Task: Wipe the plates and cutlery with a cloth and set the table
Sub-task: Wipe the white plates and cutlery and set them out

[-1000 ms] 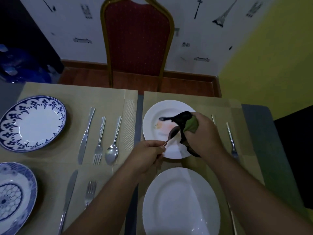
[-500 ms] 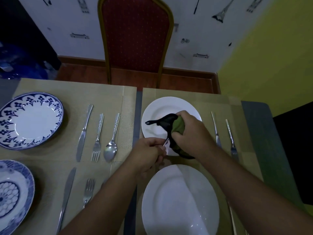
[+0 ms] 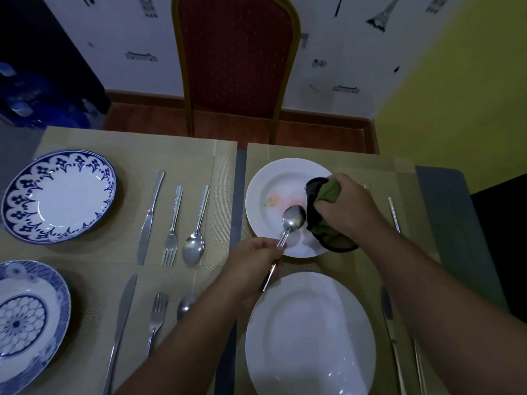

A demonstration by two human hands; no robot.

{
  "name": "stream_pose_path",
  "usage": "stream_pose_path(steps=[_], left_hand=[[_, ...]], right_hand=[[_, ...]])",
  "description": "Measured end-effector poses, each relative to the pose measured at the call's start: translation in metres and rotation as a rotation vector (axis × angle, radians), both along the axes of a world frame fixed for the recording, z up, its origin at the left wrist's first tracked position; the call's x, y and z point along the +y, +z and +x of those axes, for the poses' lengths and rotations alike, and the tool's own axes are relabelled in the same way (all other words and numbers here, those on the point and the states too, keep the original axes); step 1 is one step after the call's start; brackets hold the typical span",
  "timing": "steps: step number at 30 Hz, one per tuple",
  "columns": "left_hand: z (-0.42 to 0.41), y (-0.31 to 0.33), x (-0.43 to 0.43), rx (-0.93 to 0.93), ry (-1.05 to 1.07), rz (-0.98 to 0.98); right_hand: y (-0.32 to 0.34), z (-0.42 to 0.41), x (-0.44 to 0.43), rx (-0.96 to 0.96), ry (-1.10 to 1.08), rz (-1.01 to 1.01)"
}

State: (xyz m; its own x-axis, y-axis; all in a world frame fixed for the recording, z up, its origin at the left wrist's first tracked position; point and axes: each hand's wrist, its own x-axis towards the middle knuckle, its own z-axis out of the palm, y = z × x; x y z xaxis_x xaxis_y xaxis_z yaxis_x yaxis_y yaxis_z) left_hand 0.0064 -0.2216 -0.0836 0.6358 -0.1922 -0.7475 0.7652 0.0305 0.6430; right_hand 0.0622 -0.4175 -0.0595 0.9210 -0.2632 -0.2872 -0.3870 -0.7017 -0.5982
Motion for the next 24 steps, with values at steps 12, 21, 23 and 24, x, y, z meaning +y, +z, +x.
stream_pose_path(steps=[12, 21, 23, 24], left_hand=[[0.025, 0.026, -0.007, -0.047, -0.026, -0.061], [0.025, 0.049, -0.020, -0.195, -0.156, -0.100], [0.022, 0.048, -0.024, -0.161, -0.082, -0.125], [0.020, 0.046, -0.026, -0.180, -0.071, -0.110]], right_hand=[[0.015, -0.040, -0.011, -0.013, -0.310, 0.341], [0.024, -0.054, -0.009, -0.033, -0.320, 0.379], [0.024, -0.058, -0.008, -0.045, -0.325, 0.383], [0.024, -0.059, -0.007, -0.049, -0.324, 0.387]])
